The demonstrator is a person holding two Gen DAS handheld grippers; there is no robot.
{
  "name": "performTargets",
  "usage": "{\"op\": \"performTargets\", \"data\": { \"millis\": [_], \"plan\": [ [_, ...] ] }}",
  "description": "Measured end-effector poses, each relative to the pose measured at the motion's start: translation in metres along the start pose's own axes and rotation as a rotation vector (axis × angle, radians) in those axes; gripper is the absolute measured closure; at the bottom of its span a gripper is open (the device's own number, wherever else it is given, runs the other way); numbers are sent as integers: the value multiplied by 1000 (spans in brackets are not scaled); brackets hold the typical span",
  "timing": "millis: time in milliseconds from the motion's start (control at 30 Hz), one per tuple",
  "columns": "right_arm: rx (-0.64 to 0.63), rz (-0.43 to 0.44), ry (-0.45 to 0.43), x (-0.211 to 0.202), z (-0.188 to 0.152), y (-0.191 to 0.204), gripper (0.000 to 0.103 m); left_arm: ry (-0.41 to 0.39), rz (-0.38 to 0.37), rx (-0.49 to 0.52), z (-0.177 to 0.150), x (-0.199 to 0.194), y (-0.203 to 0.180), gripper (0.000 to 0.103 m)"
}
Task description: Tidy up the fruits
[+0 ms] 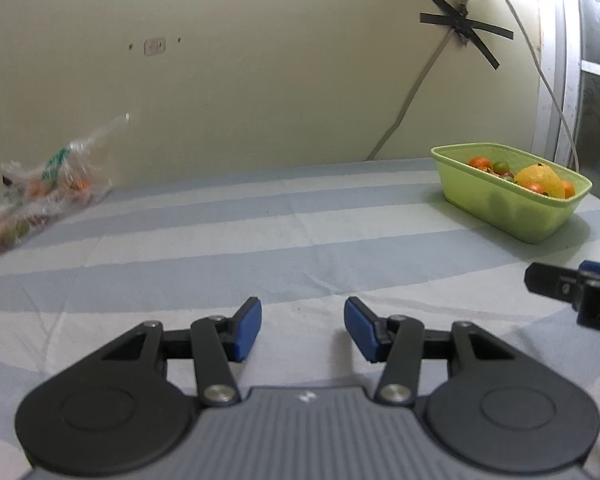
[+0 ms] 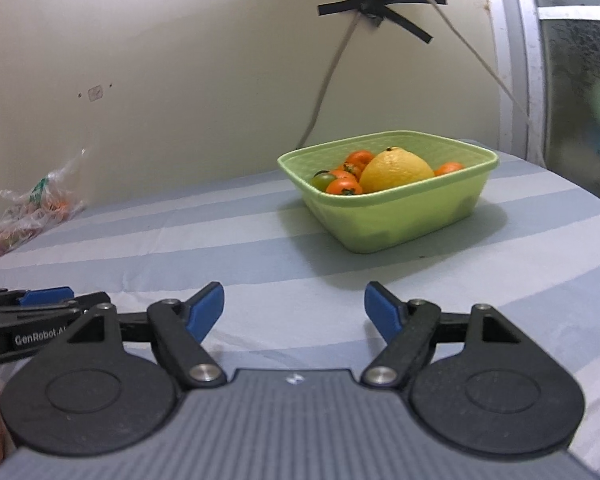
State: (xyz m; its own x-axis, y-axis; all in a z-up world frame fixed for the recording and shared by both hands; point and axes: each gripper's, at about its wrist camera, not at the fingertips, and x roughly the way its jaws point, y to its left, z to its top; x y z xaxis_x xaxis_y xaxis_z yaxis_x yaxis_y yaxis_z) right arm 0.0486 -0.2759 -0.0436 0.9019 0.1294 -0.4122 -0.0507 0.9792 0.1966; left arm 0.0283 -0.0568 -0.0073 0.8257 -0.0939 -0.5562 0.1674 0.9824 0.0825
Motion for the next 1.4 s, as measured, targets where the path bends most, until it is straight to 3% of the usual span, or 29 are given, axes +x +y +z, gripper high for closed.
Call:
{"op": "performTargets", "data": {
  "millis": [133, 433, 800, 967, 1033, 1400],
  "plan": [
    [20, -21, -29, -9, -3, -3, 24, -22, 22, 33, 0, -4, -8, 53],
    [45, -105, -76, -30, -8, -29, 24, 5, -45, 27, 0, -8, -32, 49],
    [96, -161, -125, -45, -8, -63, 24, 15, -73, 63, -6, -17, -64, 42],
    [138, -162, -135, -48, -9, -77, 24, 5, -91, 74, -3, -20, -75, 36],
    [141, -152, -135, -48, -9, -78, 24, -5, -89, 85, -4, -21, -80, 21],
    [106, -102, -132, -46, -10, -74, 24, -59, -44, 139, -9, -25, -91, 15]
  ]
}}
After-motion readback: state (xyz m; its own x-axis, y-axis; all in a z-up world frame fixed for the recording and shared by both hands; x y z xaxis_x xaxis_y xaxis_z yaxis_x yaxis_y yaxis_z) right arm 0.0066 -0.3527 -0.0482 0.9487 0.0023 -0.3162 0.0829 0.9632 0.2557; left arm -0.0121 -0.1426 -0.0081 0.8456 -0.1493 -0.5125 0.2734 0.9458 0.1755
